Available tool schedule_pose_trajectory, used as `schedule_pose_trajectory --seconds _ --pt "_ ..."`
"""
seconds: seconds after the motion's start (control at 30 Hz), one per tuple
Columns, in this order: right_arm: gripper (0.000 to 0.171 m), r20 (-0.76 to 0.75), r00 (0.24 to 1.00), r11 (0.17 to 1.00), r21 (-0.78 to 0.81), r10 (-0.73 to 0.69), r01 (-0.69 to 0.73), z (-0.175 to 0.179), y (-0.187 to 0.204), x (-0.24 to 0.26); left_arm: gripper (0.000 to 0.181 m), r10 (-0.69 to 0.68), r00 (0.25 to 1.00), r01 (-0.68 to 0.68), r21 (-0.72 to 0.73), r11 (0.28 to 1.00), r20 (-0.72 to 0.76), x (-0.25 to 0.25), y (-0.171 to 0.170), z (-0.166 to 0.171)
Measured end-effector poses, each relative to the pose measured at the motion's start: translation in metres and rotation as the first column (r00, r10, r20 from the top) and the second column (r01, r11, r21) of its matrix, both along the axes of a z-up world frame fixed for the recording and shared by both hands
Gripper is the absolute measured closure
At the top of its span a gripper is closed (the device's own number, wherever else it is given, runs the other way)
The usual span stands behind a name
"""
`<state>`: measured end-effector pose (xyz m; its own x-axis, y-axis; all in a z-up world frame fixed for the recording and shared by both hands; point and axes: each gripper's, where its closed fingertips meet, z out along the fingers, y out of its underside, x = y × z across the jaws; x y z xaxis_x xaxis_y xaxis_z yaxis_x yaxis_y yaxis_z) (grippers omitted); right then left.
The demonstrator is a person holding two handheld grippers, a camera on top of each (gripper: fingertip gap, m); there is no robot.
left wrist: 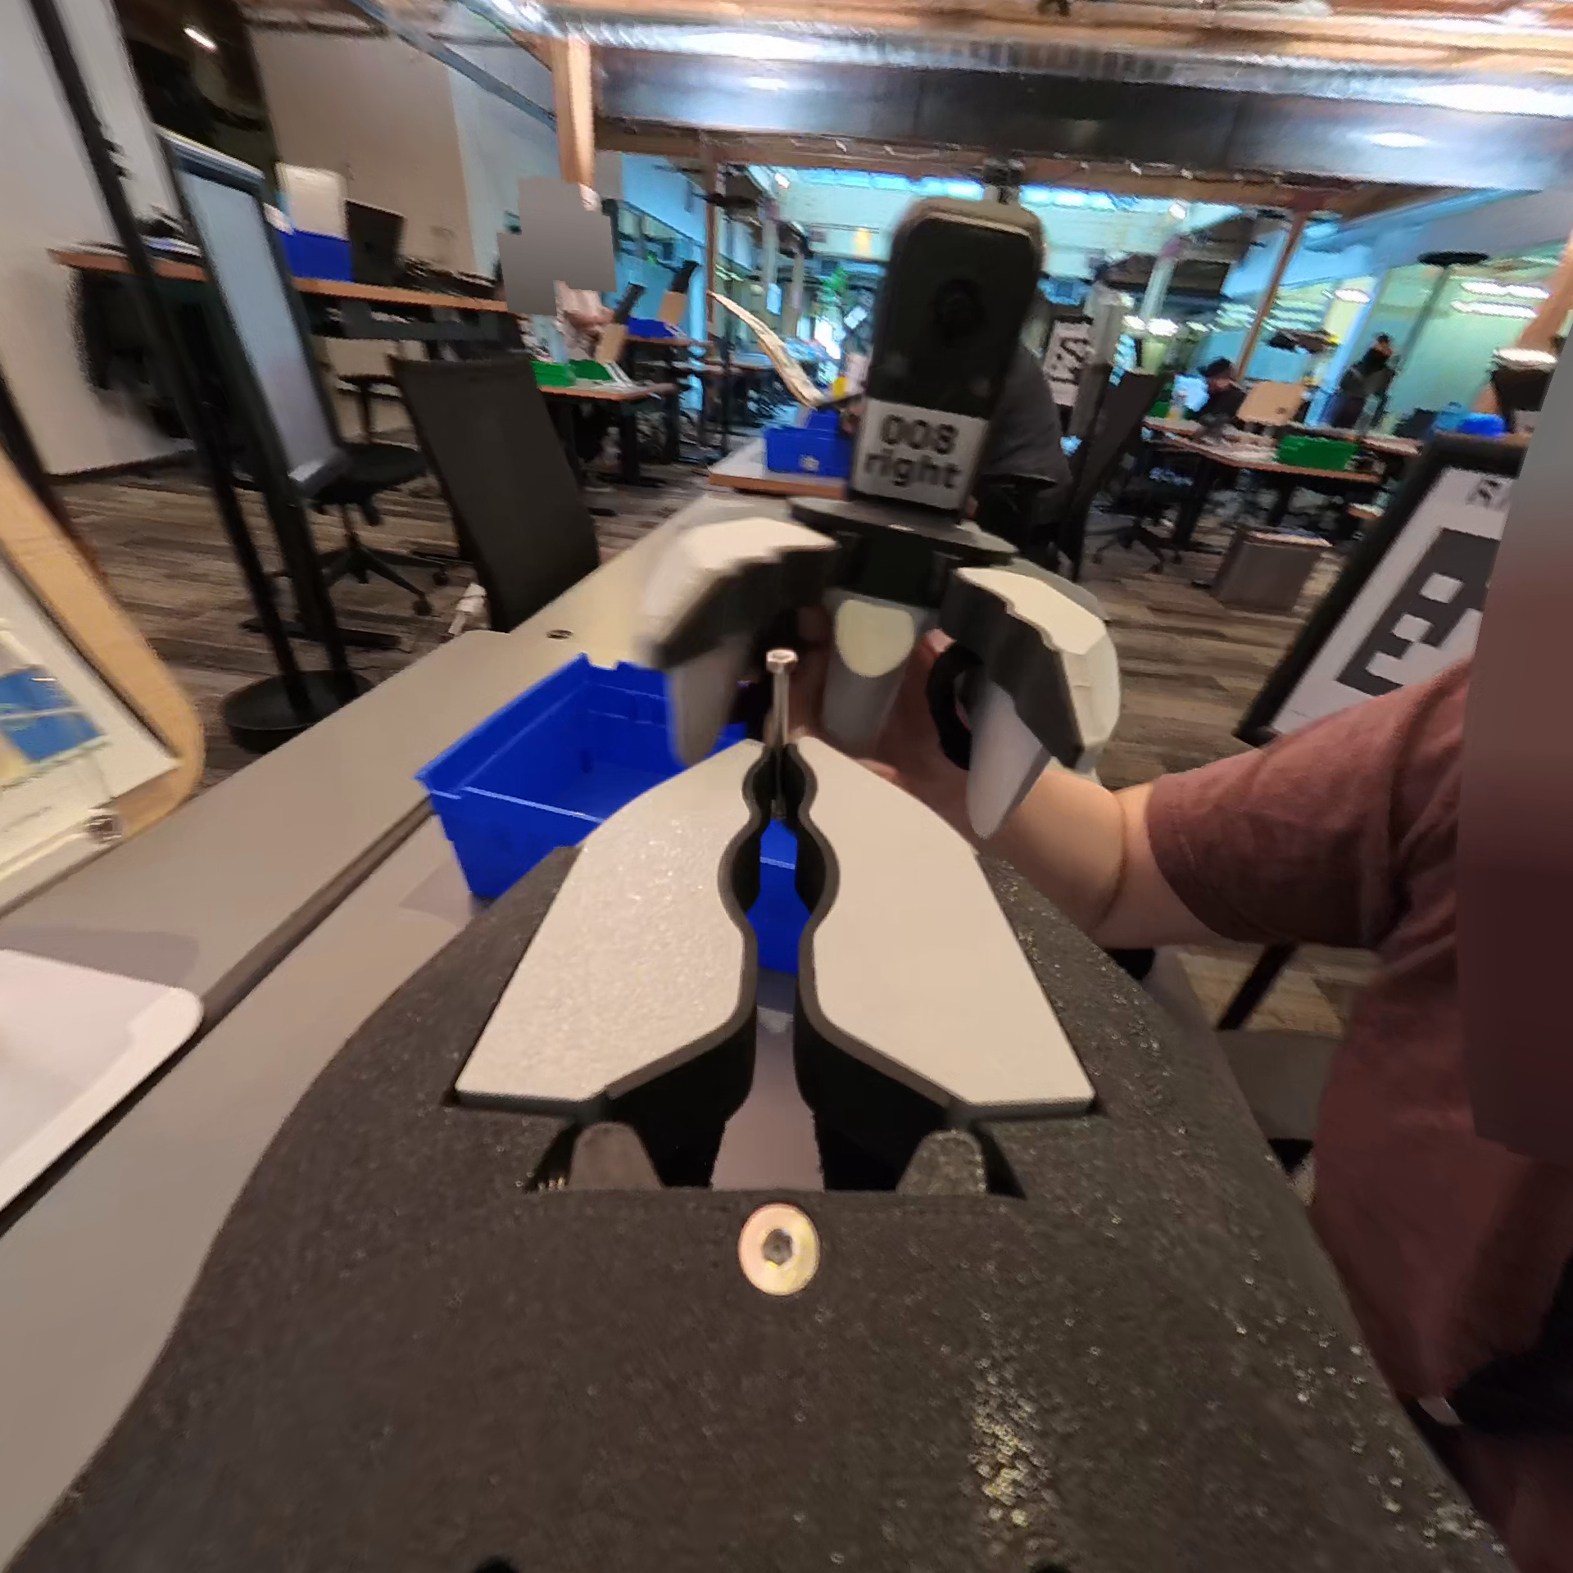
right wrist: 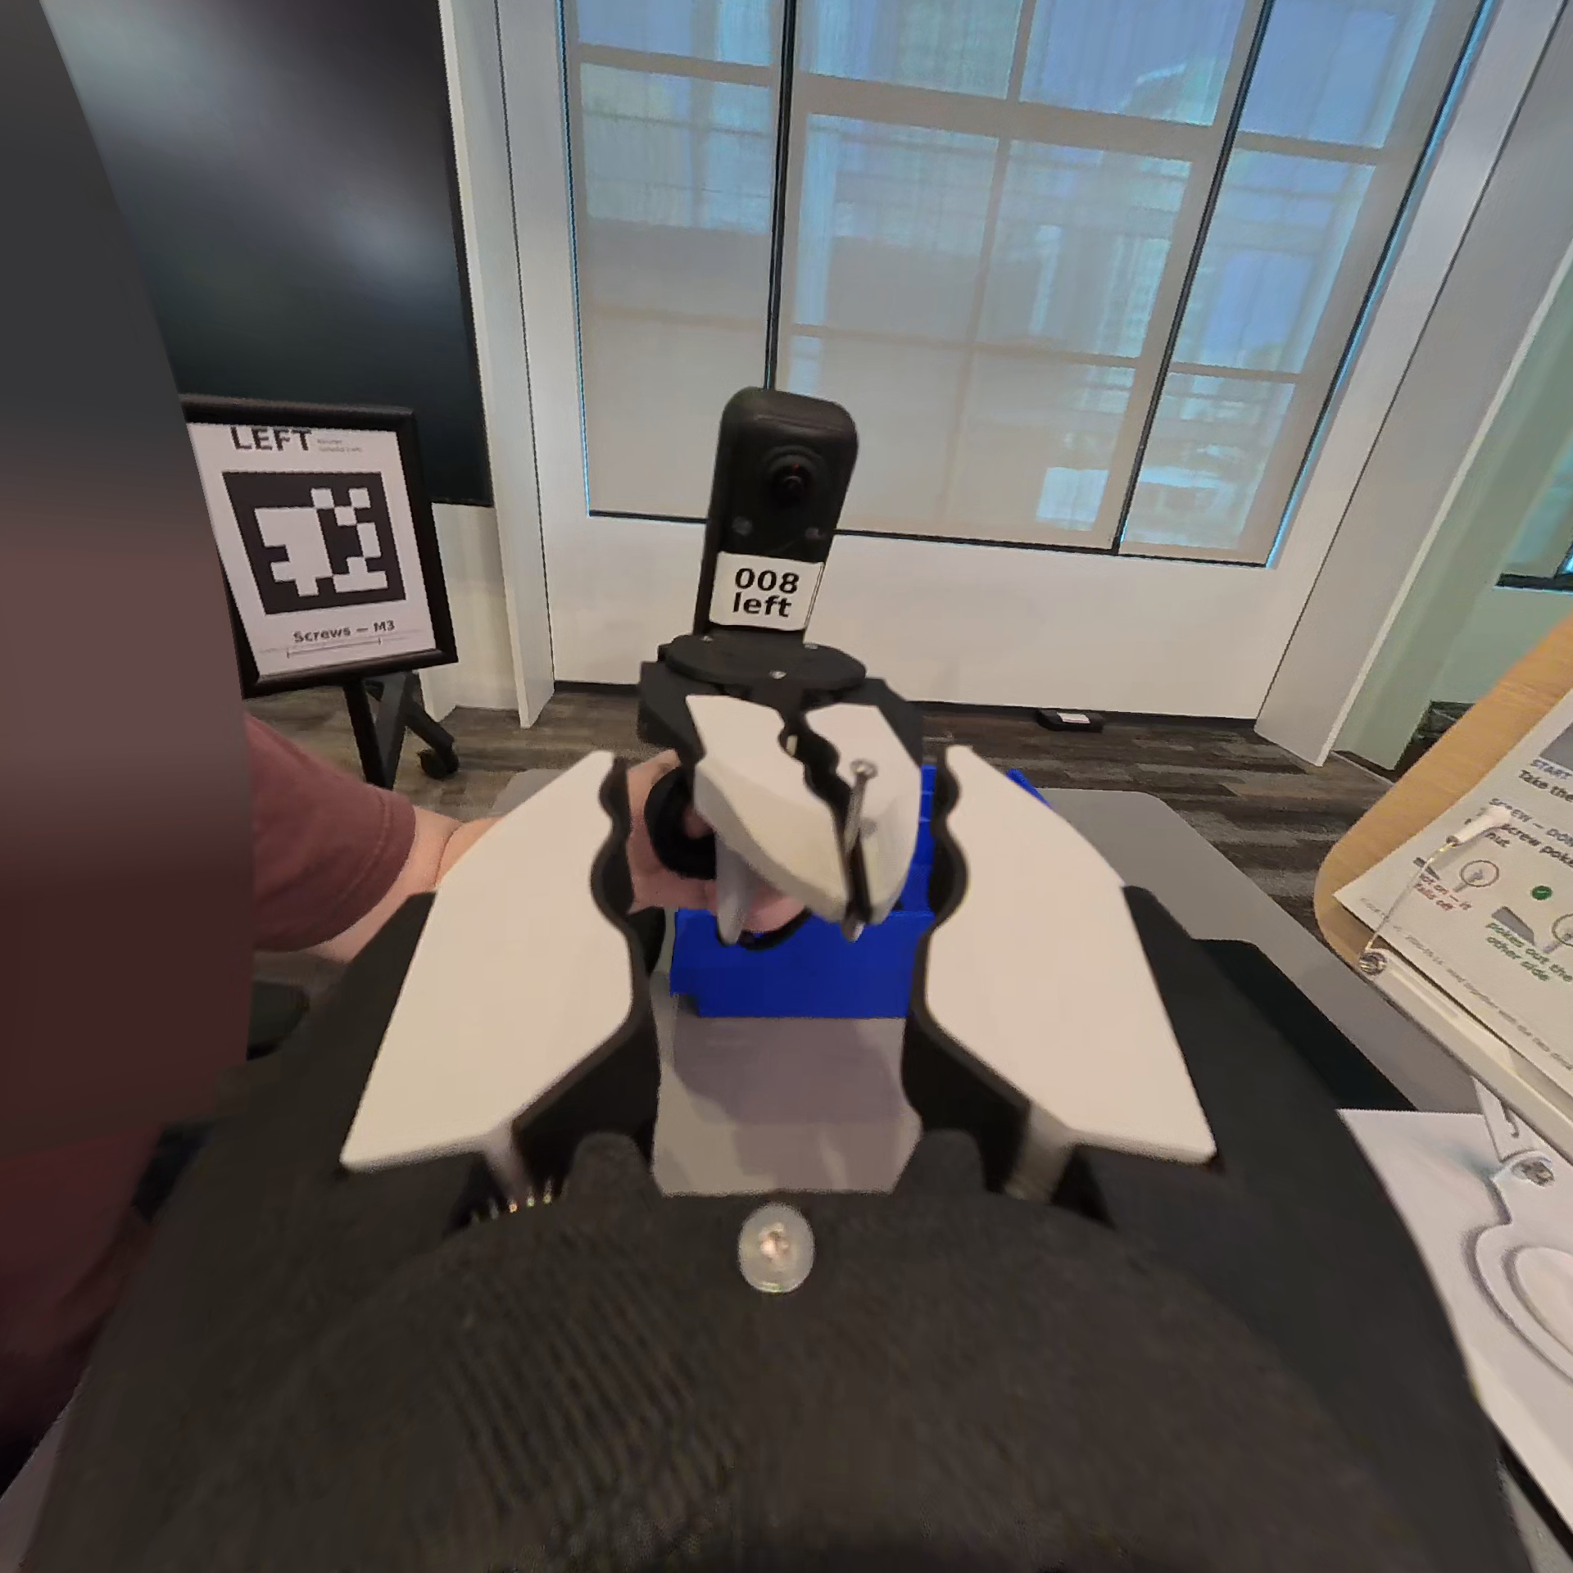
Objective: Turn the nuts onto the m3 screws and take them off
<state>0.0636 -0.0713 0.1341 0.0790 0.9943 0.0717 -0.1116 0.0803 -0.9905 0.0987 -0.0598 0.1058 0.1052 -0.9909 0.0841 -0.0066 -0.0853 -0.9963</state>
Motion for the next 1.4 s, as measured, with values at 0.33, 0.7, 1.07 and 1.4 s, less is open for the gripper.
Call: schedule_pose_trajectory --seconds 0.33,0.7,1.07,1.4 --pt "0.086 0.044 0.997 0.998 0.021 0.056 -0.057 -0.010 -0.016 -0.015 0.179 0.030 0.999 -0.030 0.007 1.000 -0.014 0.001 0.004 -0.004" --pt "0.083 0.020 1.000 1.000 0.000 0.011 -0.011 -0.008 -0.004 -0.010 0.180 -0.011 1.000 0.011 -0.009 1.000 -0.012 0.005 -0.001 -0.006" --pt "0.081 0.062 0.998 0.999 0.043 0.015 -0.017 -0.010 -0.010 -0.011 0.179 0.063 0.998 -0.063 -0.016 0.998 0.006 -0.009 0.015 0.001" --pt "0.086 0.006 0.999 0.999 -0.016 0.044 -0.044 -0.007 -0.007 -0.009 0.179 -0.073 0.997 0.073 0.003 0.997 -0.019 0.010 -0.013 -0.006"
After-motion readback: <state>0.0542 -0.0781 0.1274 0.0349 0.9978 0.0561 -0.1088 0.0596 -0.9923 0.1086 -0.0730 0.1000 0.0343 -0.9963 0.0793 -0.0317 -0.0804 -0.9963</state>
